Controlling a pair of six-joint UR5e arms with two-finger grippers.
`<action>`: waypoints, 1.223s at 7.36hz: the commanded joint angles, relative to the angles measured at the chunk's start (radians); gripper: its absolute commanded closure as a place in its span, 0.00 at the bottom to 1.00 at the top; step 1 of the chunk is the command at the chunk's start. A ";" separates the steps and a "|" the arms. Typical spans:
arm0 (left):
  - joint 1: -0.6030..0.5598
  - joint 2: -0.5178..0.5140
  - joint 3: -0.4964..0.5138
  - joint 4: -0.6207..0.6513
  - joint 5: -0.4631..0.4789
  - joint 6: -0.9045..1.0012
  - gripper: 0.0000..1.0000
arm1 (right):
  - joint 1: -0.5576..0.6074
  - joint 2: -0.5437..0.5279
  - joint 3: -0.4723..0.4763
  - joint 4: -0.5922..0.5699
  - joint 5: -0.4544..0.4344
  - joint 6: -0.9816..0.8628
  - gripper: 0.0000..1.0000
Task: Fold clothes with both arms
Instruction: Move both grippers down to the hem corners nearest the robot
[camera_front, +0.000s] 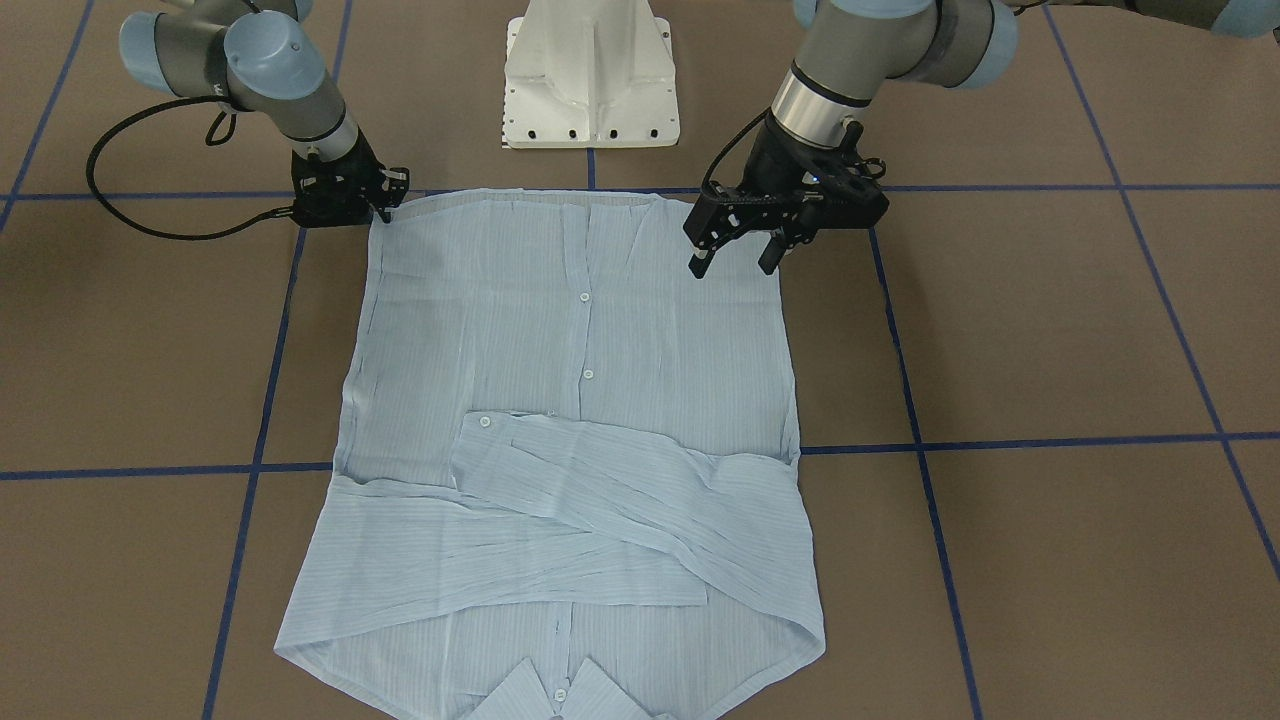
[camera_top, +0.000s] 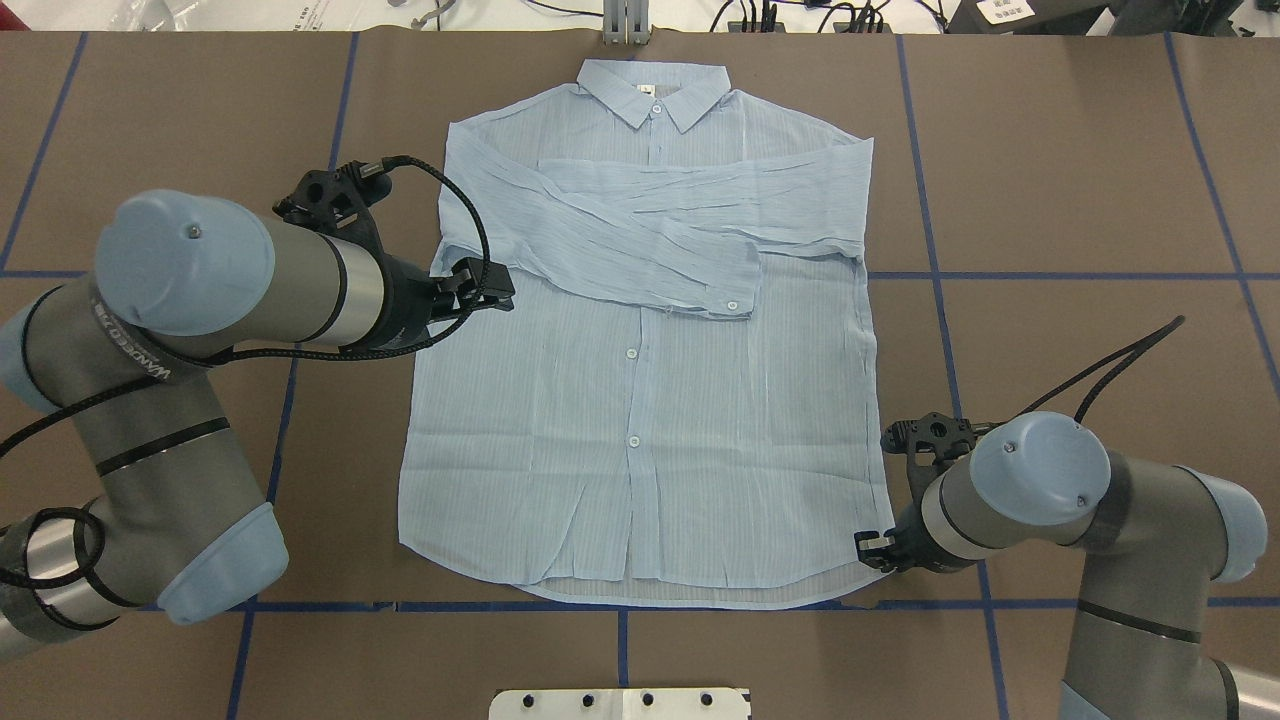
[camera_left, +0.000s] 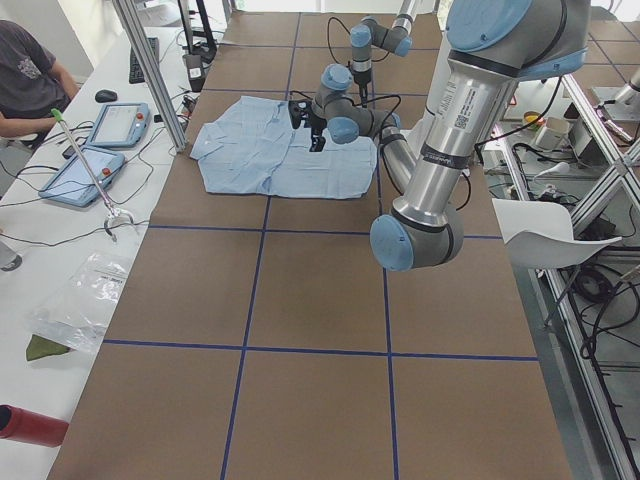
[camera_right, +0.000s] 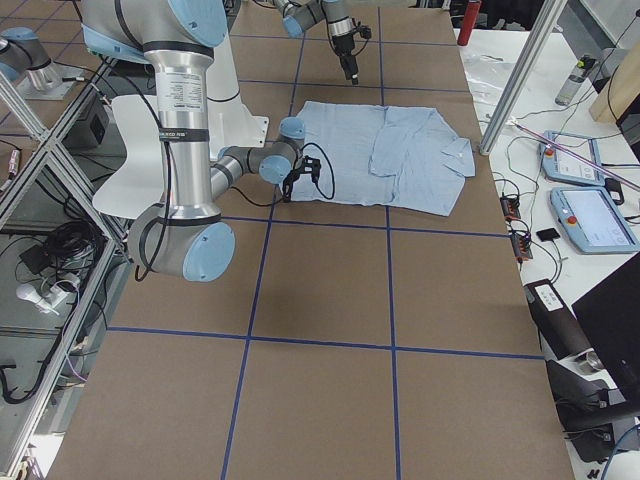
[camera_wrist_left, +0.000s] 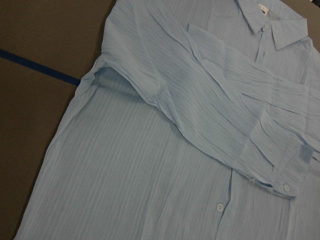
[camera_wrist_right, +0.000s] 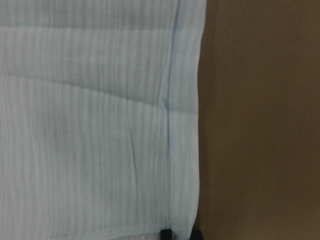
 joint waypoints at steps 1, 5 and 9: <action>-0.004 0.000 0.001 0.001 0.000 0.002 0.02 | 0.000 0.006 0.006 0.000 0.002 -0.001 1.00; 0.009 0.086 -0.011 -0.009 0.002 -0.003 0.01 | 0.014 0.006 0.040 0.000 -0.009 0.010 1.00; 0.256 0.273 -0.125 -0.001 0.154 -0.206 0.02 | 0.037 0.008 0.063 0.003 0.008 0.028 1.00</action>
